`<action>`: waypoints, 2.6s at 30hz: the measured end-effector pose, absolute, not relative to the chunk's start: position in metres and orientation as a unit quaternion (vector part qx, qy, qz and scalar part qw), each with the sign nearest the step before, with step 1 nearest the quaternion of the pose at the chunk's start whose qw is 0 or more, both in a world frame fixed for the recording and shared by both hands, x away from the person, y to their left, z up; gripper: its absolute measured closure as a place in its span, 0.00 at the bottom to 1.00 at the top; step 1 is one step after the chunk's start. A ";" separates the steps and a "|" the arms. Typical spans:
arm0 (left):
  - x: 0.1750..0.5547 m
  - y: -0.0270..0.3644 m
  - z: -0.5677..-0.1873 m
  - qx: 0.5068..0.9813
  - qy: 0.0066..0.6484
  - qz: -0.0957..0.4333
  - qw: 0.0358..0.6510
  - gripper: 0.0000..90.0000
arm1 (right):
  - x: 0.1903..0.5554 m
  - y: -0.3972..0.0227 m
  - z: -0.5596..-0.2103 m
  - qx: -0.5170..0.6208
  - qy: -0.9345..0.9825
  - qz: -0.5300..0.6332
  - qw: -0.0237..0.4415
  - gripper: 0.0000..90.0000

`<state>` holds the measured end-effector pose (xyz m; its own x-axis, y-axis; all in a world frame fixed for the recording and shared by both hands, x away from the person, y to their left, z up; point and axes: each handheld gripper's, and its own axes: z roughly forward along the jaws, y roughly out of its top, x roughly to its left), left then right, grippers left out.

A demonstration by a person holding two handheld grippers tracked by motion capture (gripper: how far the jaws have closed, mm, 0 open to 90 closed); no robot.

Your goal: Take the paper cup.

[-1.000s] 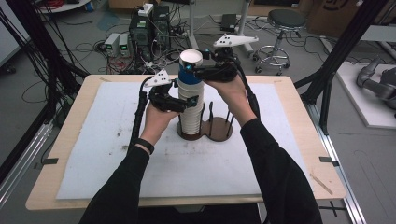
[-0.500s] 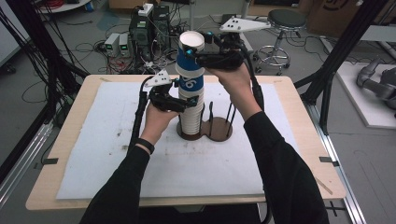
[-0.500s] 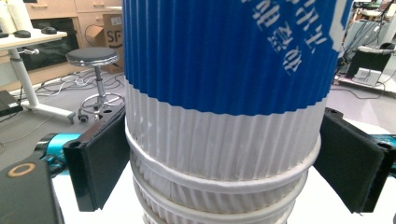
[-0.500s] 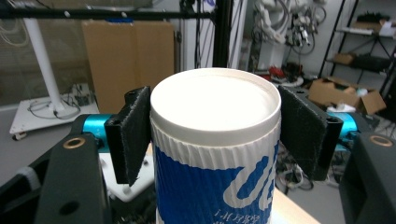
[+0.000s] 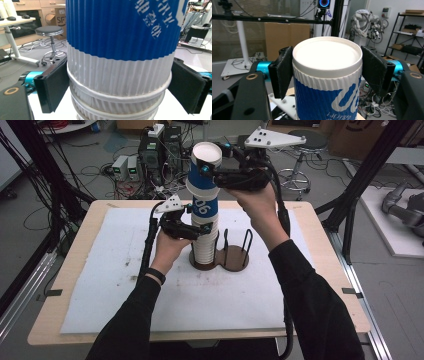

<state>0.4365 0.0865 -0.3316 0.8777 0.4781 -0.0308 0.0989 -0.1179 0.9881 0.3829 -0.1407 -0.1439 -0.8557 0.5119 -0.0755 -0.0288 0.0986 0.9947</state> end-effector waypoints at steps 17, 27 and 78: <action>0.437 0.086 -0.332 0.732 0.199 0.151 0.634 0.12 | 0.338 -0.202 -0.178 0.163 0.714 0.653 0.194 0.34; 0.437 0.086 -0.332 0.730 0.201 0.151 0.635 0.12 | 0.318 -0.228 -0.232 0.193 0.713 0.651 0.175 0.34; 0.426 0.087 -0.328 0.747 0.216 0.179 0.603 0.10 | 0.289 -0.244 -0.354 0.236 0.750 0.598 0.153 0.34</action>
<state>0.4263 0.0867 -0.3277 0.8427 0.5383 0.0061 0.1080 -0.1801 0.9777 0.2894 -0.2437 -0.3535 -0.8421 0.5368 0.0526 0.1707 0.1728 0.9700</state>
